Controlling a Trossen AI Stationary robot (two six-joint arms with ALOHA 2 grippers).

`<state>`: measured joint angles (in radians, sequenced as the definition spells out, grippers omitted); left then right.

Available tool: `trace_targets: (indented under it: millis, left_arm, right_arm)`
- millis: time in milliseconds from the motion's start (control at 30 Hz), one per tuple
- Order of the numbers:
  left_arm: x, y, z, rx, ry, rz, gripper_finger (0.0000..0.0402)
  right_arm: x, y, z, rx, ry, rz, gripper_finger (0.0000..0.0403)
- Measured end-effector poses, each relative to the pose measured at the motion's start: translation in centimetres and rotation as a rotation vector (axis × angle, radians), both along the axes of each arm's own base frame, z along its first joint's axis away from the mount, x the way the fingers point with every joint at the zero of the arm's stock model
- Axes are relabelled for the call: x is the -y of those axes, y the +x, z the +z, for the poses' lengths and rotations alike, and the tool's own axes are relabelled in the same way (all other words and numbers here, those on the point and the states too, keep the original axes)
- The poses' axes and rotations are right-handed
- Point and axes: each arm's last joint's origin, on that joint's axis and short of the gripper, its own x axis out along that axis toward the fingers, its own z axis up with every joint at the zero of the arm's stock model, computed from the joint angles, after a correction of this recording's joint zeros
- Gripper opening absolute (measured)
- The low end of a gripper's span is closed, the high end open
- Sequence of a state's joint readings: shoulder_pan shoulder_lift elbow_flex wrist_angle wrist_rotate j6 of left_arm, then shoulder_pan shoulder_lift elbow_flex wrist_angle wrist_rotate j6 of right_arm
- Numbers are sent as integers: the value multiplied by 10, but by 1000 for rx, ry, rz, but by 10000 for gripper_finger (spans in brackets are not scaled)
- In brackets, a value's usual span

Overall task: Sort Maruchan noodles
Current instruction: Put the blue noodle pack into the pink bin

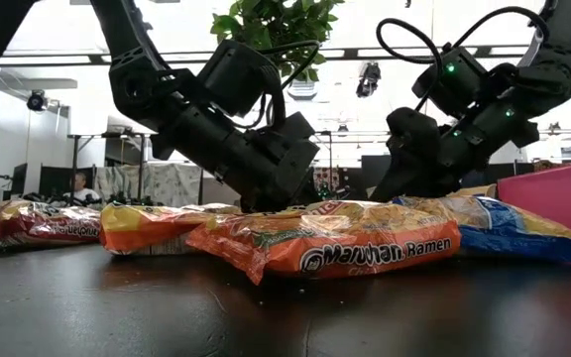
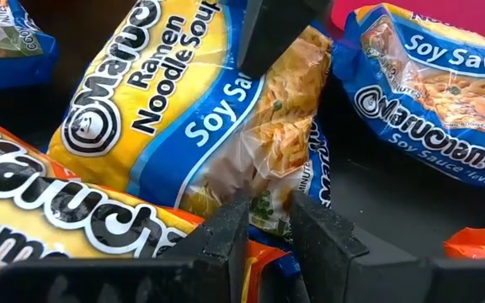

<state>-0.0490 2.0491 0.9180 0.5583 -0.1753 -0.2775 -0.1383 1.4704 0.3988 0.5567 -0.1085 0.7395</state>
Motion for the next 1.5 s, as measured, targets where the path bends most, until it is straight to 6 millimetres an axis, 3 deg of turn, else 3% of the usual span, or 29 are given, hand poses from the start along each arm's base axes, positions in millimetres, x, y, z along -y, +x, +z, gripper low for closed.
trace_targets:
  millis: [400,800,1167,1367,1500]
  left_arm:
    - [2,-1,5,7,-9,-16,74]
    - [3,-13,45,-30,5,-77,74]
    - [6,-32,105,36,70,-125,75]
    - [15,-48,139,103,110,-175,75]
    - [19,-55,154,146,153,-211,75]
  right_arm:
    - [-1,-1,10,41,-32,27,57]
    - [-1,-5,36,150,-77,40,51]
    - [-3,-18,69,267,-139,47,52]
    - [-7,-32,96,346,-129,96,52]
    - [-9,-40,122,287,-136,119,52]
